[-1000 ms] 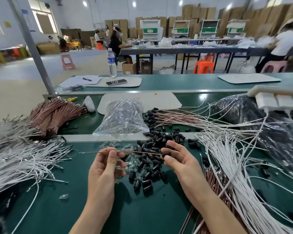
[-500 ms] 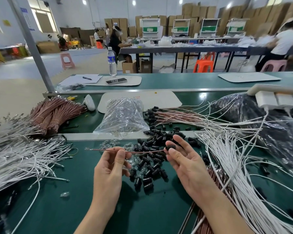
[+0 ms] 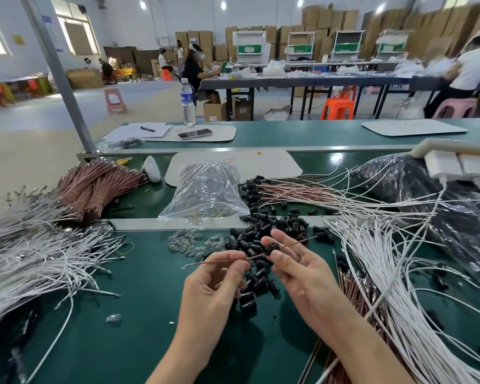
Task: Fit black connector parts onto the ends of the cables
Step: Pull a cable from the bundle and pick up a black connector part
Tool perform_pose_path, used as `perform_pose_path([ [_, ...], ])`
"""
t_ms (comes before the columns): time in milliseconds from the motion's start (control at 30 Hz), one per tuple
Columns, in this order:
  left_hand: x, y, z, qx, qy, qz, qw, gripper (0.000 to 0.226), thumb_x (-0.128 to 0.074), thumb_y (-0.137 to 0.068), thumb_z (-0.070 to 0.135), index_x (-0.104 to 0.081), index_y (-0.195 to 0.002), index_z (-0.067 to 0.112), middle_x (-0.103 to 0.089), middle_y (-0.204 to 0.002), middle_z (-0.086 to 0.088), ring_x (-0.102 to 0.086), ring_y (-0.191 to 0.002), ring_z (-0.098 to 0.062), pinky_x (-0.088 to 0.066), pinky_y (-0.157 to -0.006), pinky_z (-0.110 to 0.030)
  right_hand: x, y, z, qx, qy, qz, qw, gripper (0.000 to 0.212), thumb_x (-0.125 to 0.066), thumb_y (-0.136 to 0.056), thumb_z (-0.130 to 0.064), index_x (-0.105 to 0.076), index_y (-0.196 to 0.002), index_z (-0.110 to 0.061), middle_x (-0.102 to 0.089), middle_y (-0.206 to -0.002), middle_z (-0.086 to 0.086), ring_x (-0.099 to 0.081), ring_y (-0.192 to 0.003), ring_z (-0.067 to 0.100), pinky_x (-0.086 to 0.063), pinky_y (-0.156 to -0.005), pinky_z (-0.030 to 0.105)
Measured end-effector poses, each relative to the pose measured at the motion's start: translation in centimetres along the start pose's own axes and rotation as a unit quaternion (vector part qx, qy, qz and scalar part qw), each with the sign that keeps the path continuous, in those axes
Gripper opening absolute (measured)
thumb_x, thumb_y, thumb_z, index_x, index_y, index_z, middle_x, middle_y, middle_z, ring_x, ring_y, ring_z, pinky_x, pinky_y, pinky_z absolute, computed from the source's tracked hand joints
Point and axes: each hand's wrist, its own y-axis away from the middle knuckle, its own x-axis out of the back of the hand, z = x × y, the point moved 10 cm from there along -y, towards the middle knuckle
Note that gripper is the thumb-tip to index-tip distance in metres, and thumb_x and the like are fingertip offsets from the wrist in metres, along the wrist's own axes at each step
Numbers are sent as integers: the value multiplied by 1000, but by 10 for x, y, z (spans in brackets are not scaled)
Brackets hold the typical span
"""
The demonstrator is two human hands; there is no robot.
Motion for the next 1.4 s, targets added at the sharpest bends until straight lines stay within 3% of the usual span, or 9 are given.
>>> perform_pose_path([
  [233,29,-6,-1,22,81,92,992,15,-69,-82,31,-75,-93,22,-73,-86,-8,-64,-65,-19,-56,-57,-26,15,1,-11,17,-62,33,997,55,-67,-75,-1,-61,-129,-8,-75,-116,8,-67,-86,10,-57,-82,20],
  [333,26,-5,-5,43,91,78,992,12,-71,-79,28,-79,-88,24,-75,-86,-9,-64,-64,-16,-55,-56,-24,8,3,-6,7,-65,18,998,53,-66,-77,0,-62,-129,-9,-74,-117,10,-70,-88,11,-59,-79,20],
  [500,-2,2,-1,17,-14,1,1000,14,-73,-79,32,-77,-93,31,-75,-81,-8,-64,-64,-10,-53,-56,-21,-11,5,5,2,-13,-10,1000,49,-69,-76,-3,-65,-124,-11,-76,-113,11,-73,-95,12,-56,-78,18],
  [667,0,9,6,-22,-123,8,992,19,-69,-81,45,-70,-101,45,-73,-87,9,-64,-70,-3,-48,-64,-10,16,3,-14,44,-95,56,993,39,-56,-89,2,-63,-125,-11,-74,-97,11,-73,-100,24,-59,-82,28],
  [800,-14,11,14,-53,-229,-35,971,13,-59,-87,52,-65,-99,52,-70,-84,15,-63,-72,-8,-46,-61,-9,57,9,-61,133,-152,115,973,39,-50,-92,3,-64,-124,-14,-74,-93,7,-74,-91,23,-60,-82,31],
  [1000,-115,6,5,-40,-311,-236,920,17,-58,-99,46,-70,-98,33,-70,-82,18,-61,-68,-1,-46,-63,-15,120,22,-103,248,-165,222,928,34,-41,-102,5,-57,-122,-17,-68,-92,5,-69,-83,18,-59,-82,32],
  [1067,-146,-1,5,-36,-347,-251,903,26,-57,-100,44,-72,-99,24,-72,-86,12,-63,-70,-2,-52,-68,-22,128,23,-104,254,-176,236,921,33,-41,-103,5,-56,-124,-16,-69,-89,3,-69,-79,16,-59,-80,31],
  [1200,-190,-15,-8,12,-447,-263,855,44,-57,-98,42,-62,-78,3,-68,-76,-14,-63,-71,-34,-52,-63,-36,135,20,-99,246,-187,254,917,32,-42,-103,4,-60,-117,-19,-68,-90,2,-70,-78,16,-59,-76,29],
  [1400,-210,-17,-26,78,-514,-273,809,30,-54,-96,25,-43,-73,9,-68,-96,-22,-66,-95,-43,-46,-67,-37,138,16,-95,234,-195,255,918,31,-43,-103,4,-60,-116,-19,-69,-86,1,-70,-79,17,-60,-74,28],
])
